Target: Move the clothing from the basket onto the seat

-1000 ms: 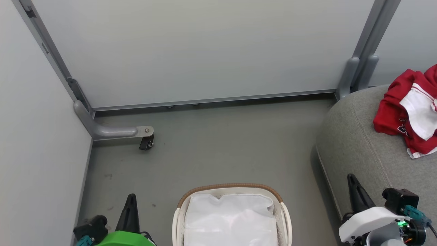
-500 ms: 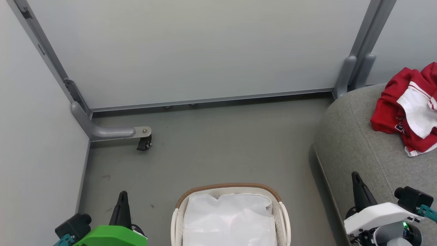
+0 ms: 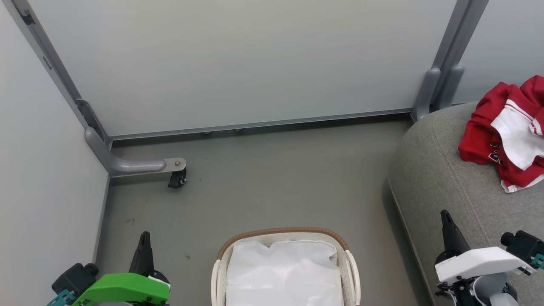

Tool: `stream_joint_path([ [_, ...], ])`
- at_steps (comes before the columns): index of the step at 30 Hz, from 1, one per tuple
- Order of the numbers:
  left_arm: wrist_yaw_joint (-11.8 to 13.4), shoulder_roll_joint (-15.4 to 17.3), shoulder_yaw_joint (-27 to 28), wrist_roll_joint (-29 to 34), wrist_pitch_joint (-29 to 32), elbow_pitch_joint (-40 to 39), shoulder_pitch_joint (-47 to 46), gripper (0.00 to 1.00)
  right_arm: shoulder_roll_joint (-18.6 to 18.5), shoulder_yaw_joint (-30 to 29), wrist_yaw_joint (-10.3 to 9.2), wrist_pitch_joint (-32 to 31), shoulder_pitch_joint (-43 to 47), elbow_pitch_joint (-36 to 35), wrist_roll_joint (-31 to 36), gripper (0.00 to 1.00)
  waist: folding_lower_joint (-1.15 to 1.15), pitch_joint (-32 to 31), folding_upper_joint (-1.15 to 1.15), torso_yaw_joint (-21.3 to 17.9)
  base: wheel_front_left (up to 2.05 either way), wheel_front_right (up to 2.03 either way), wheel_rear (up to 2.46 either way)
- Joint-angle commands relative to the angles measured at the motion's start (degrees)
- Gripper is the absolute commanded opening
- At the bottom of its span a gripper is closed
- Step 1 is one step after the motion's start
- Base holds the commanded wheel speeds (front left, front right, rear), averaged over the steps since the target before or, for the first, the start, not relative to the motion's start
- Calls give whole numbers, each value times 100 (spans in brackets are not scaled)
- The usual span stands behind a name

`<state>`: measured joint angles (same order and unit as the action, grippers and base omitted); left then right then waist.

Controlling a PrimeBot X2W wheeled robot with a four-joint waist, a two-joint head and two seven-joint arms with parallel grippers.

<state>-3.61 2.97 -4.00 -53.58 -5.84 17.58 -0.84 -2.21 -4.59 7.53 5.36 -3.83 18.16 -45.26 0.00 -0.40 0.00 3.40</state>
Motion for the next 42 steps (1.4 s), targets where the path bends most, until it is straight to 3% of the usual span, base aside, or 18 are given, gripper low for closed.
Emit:
stream_joint_path([
  [1, -50, 41, 54, -169, 39, -87, -198, 0, -43, -22, -3, -53, -131, -108, -210, 0, 0, 1, 0, -6, 0, 0, 0],
  [42, -259, 46, 605, -2330, 708, -251, -421, 0, -66, -129, -4, -714, -209, -299, -2798, 0, 0, 28, 0, -167, 0, 0, 0],
])
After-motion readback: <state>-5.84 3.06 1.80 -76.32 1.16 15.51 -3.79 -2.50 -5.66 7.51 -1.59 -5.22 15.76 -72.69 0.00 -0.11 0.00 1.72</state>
